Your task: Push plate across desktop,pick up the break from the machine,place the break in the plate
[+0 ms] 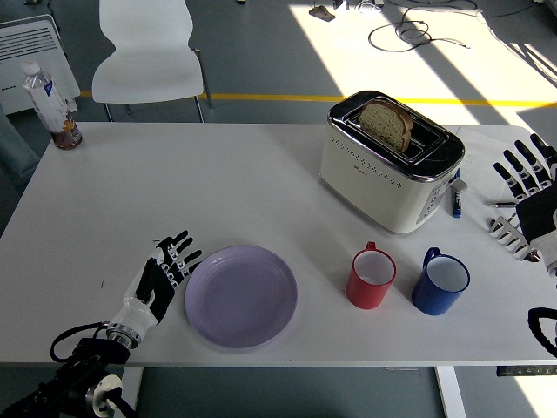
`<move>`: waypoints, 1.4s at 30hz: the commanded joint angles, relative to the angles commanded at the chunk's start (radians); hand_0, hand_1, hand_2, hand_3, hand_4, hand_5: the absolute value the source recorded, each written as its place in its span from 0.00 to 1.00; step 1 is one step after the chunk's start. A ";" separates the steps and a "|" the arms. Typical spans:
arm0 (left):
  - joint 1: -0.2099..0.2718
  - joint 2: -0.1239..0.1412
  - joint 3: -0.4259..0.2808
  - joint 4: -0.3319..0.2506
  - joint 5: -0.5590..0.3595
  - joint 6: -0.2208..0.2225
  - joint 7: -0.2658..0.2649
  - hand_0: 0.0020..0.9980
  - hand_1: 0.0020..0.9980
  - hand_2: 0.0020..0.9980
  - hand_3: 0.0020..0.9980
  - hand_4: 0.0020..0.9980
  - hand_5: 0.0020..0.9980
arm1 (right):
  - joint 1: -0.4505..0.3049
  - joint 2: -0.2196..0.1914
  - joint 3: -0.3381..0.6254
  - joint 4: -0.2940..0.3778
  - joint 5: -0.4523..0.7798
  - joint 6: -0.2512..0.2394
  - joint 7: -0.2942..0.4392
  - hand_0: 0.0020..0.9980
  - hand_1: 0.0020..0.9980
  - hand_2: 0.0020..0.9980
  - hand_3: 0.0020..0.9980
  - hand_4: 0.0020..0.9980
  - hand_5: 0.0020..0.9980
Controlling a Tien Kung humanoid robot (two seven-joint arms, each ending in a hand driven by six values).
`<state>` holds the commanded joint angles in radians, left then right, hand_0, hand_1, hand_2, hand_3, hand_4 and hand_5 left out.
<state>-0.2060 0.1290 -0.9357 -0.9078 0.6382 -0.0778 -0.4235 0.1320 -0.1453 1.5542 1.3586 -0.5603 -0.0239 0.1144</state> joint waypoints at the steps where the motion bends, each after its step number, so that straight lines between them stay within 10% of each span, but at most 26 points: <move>1: -0.001 0.000 0.001 0.001 -0.001 0.000 0.000 0.77 0.84 0.96 0.95 0.53 1.00 | 0.000 0.000 0.000 0.000 0.000 0.000 0.000 0.78 0.75 0.75 0.76 0.53 0.53; 42: -0.023 -0.059 0.010 0.034 0.012 -0.003 -0.003 0.77 0.85 0.96 0.94 0.53 1.00 | -0.030 0.003 -0.009 -0.002 -0.002 -0.001 0.000 0.77 0.74 0.75 0.76 0.52 0.54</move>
<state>-0.2286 0.0699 -0.9260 -0.8742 0.6502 -0.0804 -0.4266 0.1024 -0.1422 1.5451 1.3562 -0.5618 -0.0244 0.1144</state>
